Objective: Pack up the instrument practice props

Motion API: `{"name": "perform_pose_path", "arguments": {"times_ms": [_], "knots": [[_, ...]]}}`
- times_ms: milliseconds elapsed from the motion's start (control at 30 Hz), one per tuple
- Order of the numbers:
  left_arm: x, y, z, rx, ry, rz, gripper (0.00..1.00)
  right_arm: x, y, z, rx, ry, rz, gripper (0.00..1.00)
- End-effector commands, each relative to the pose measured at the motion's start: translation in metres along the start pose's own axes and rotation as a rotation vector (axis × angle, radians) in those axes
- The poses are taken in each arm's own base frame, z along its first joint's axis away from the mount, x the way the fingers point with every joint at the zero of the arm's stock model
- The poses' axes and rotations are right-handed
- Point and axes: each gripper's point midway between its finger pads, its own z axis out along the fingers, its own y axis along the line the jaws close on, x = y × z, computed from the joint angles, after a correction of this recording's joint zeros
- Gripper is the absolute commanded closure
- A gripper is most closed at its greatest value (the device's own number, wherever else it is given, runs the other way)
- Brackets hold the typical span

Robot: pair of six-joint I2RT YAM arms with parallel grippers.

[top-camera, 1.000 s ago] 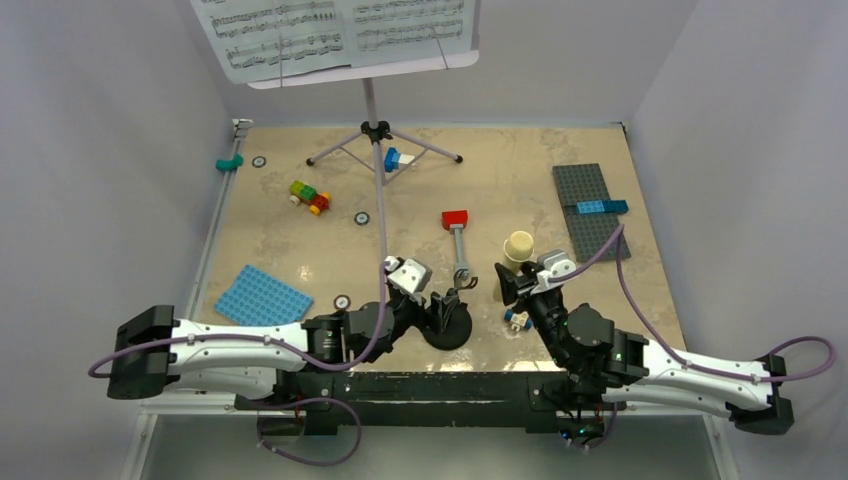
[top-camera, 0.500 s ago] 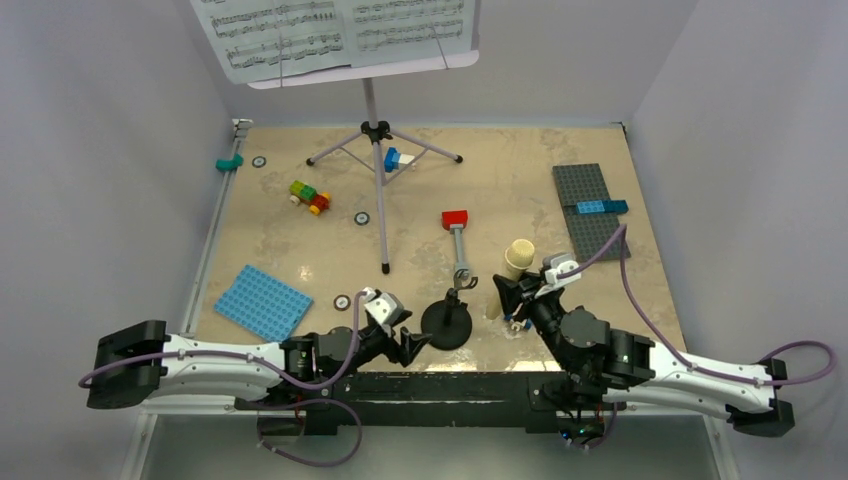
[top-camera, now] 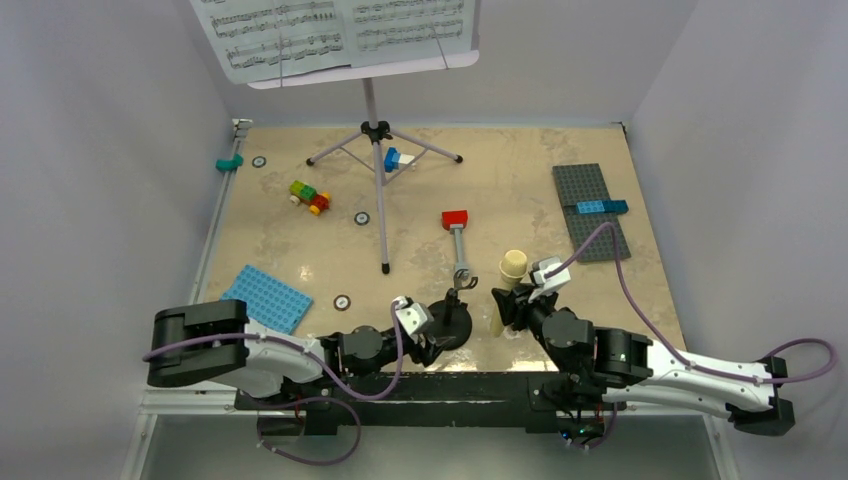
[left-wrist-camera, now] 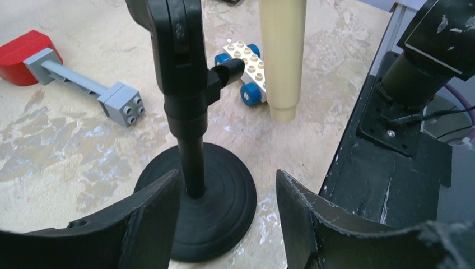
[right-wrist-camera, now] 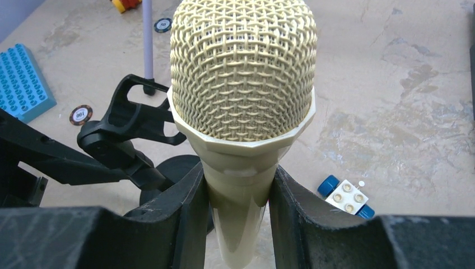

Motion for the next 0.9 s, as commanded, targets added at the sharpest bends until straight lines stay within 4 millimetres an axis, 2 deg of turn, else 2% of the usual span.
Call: {"name": "perform_pose_path", "arguments": {"times_ms": [0,200,567,867], "knots": [[-0.048,-0.005,0.017,0.0,-0.185,-0.013,0.35,-0.009,0.001,-0.005,-0.005,-0.006,0.09,1.0],[-0.042,0.006,0.027,-0.039,-0.172,-0.006,0.4,-0.005,0.0,-0.005,-0.003,0.001,0.093,1.0],[-0.034,0.01,0.047,-0.032,-0.151,-0.001,0.5,-0.001,0.0,-0.004,0.008,0.012,0.091,1.0],[-0.027,0.013,0.051,-0.043,-0.147,-0.004,0.76,0.001,-0.003,-0.005,0.016,0.023,0.081,1.0]]}}
